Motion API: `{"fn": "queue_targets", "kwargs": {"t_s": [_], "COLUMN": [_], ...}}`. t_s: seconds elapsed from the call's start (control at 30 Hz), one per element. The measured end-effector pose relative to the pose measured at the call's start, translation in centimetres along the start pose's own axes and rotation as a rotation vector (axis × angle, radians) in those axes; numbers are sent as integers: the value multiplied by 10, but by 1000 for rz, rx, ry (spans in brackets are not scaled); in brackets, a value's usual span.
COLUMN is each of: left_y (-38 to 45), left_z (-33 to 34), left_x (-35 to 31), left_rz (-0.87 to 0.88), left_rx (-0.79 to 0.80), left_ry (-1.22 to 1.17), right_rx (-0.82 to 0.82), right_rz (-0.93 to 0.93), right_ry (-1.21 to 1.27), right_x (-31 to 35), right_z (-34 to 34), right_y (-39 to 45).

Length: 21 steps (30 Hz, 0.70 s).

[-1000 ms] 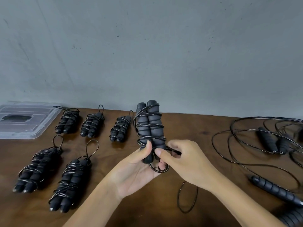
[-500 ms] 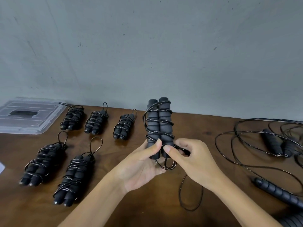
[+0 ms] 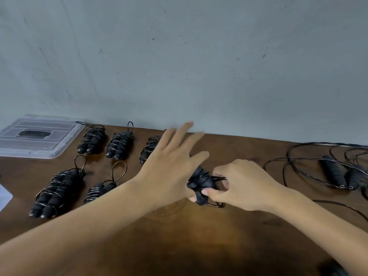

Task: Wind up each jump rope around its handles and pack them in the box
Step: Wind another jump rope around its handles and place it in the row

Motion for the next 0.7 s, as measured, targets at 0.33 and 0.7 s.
{"fn": "queue_targets", "kwargs": {"t_s": [0.33,0.7], "left_y": [23,22], "left_z": [8,41], "left_x": [-9,-11], "left_rz": [-79,-513], "left_rx": [647,576], "left_ry": [-278,-978], "right_rx": [52,-76], "right_rz": [-145,21], "right_ry": [-228,-117], "right_x": [10,13], "right_z": [-17,-10], "right_y": [-1,-12]}}
Point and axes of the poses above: each hand's wrist, its own y-axis towards the middle knuckle, its own z-axis out of the palm, x = y × z, the point moved 2 cm from there along y, towards the middle knuckle, and after that the axes turned 2 degrees about -y, right-handed, at the moved point
